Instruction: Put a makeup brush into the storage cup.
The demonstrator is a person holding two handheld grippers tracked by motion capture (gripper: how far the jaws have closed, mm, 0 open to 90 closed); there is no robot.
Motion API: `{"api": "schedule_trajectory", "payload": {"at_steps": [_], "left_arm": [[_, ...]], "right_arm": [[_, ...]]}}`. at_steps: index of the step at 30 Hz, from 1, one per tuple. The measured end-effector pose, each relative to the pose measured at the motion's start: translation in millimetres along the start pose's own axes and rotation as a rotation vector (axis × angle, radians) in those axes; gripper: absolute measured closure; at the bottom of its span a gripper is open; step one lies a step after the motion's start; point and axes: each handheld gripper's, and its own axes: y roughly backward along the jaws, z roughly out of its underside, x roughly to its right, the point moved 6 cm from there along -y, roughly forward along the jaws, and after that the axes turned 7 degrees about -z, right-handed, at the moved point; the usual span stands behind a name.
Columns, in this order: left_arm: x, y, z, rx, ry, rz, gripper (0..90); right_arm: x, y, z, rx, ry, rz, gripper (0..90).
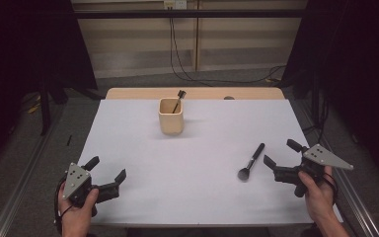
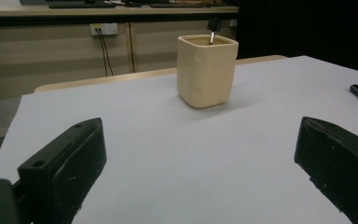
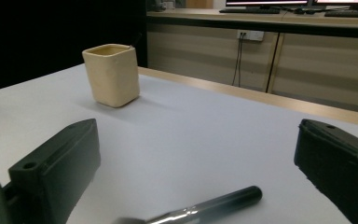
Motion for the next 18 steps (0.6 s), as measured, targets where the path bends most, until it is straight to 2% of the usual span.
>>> {"api": "schedule_trajectory", "payload": {"at_steps": [4, 6, 8, 10, 13, 16, 18], "left_arm": [[-0.9, 0.5, -0.2, 0.002, 0.008, -0.006, 2.0], [-2.4, 0.5, -0.3, 0.0, 0.008, -0.009, 2.0], [-2.1, 0.1, 0.5, -0.003, 0.025, -0.013, 2.0], [-2.0, 0.1, -0.2, -0.002, 0.023, -0.012, 2.0], [-1.9, 0.2, -2.0, 0.01, 0.014, -0.009, 2.0], [-1.8, -0.1, -1.8, 0.014, 0.016, -0.01, 2.0], [-2.1, -0.2, -2.0, 0.014, 0.008, -0.014, 2.0]], "right_arm": [[4.5, -9.0, -6.2, -0.011, -0.015, 0.01, 0.0], [7.8, -13.1, -7.4, -0.014, -0.002, 0.008, 0.0], [11.2, -17.7, -7.5, -0.025, -0.012, 0.001, 0.0], [15.1, -21.5, -8.8, -0.029, -0.016, 0.014, 0.0], [19.8, -26.4, -12.9, -0.029, -0.017, 0.011, 0.0], [22.8, -32.1, -16.3, -0.035, -0.015, -0.016, 0.0], [25.3, -35.7, -17.3, -0.049, -0.011, -0.017, 0.0]]}}
